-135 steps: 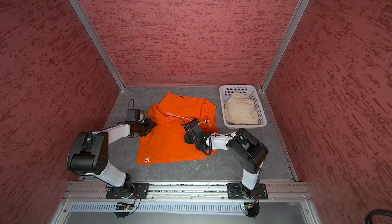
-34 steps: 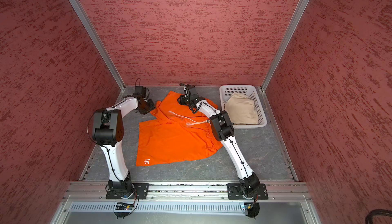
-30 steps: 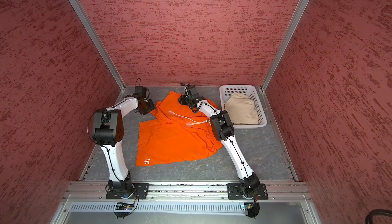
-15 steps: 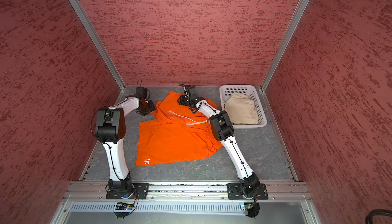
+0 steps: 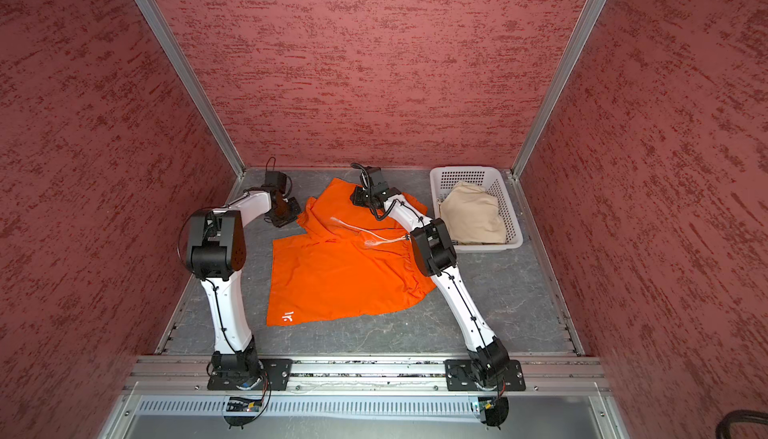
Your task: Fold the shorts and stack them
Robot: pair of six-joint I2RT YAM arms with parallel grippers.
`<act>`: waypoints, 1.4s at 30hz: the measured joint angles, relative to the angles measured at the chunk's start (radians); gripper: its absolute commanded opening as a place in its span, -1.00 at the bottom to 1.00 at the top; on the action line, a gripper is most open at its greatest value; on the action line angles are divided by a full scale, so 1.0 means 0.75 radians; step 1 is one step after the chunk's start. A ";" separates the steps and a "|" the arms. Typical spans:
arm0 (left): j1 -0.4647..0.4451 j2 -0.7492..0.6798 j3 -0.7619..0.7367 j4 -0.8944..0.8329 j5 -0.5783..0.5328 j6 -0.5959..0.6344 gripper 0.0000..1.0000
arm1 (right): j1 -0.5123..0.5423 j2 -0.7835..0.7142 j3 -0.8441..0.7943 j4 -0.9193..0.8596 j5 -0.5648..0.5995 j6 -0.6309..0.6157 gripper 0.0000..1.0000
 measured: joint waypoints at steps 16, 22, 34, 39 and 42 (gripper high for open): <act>0.027 0.000 0.003 -0.008 0.004 0.005 -1.00 | -0.058 -0.002 0.015 -0.050 0.125 0.040 -0.45; 0.045 -0.002 0.003 -0.016 0.007 0.005 -1.00 | -0.108 -0.064 -0.082 -0.043 0.227 0.083 -0.45; 0.039 -0.079 -0.078 -0.007 0.046 -0.005 -0.42 | -0.119 -0.146 -0.228 0.048 0.146 0.077 -0.13; 0.001 -0.183 -0.055 -0.020 0.087 -0.017 -0.15 | -0.091 -0.291 -0.429 0.115 0.083 0.044 -0.13; -0.042 -0.223 0.009 0.004 0.132 -0.023 -0.16 | -0.063 -0.417 -0.567 0.187 0.054 0.029 -0.14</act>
